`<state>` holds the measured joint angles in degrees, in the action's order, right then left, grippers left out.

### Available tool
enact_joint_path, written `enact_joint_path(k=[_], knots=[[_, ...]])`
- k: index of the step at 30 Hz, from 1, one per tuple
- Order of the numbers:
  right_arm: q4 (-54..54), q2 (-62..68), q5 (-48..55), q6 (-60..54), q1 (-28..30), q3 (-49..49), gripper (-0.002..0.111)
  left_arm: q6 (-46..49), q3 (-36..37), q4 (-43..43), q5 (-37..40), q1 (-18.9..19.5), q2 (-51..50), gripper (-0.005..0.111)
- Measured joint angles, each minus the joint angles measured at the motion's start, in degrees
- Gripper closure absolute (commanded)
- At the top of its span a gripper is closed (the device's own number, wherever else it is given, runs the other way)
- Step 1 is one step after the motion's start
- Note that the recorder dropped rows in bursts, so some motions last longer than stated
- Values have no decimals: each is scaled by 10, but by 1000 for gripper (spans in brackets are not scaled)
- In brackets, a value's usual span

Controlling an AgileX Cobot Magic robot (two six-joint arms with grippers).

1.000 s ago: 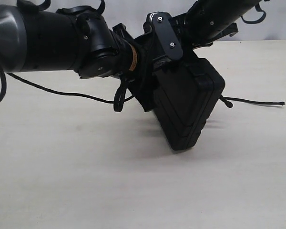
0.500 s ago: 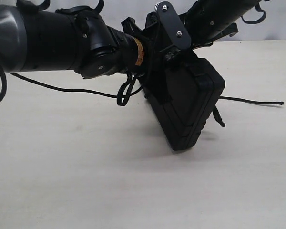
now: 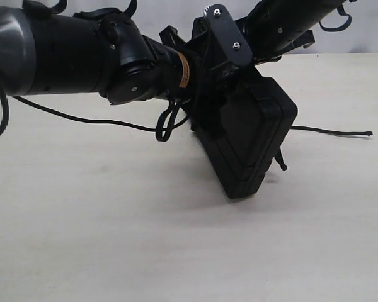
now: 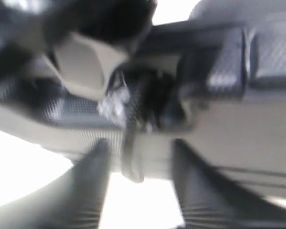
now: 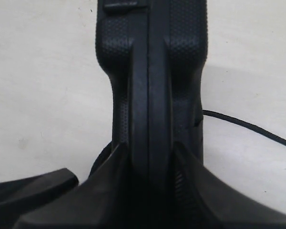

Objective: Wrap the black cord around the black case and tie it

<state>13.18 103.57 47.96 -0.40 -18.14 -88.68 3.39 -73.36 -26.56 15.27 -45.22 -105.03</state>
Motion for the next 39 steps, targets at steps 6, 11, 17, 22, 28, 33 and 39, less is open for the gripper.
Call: enact_joint_path(k=[6,11,17,22,28,33,39], knots=[[0,0,0,0,0,0,104,-11,0,-18,90,2,3,68],[0,0,0,0,0,0,104,-34,0,-15,108,24,5,97],[0,0,0,0,0,0,104,-53,17,-13,75,26,42,107],[0,0,0,0,0,0,104,-79,79,-12,-3,26,126,107],[1,0,4,0,0,0,104,-125,178,-12,-113,70,245,107],[5,0,7,0,0,0,104,-147,254,-1,-172,129,331,107],[21,0,1,0,-11,5,104,-151,329,5,-224,172,389,107]])
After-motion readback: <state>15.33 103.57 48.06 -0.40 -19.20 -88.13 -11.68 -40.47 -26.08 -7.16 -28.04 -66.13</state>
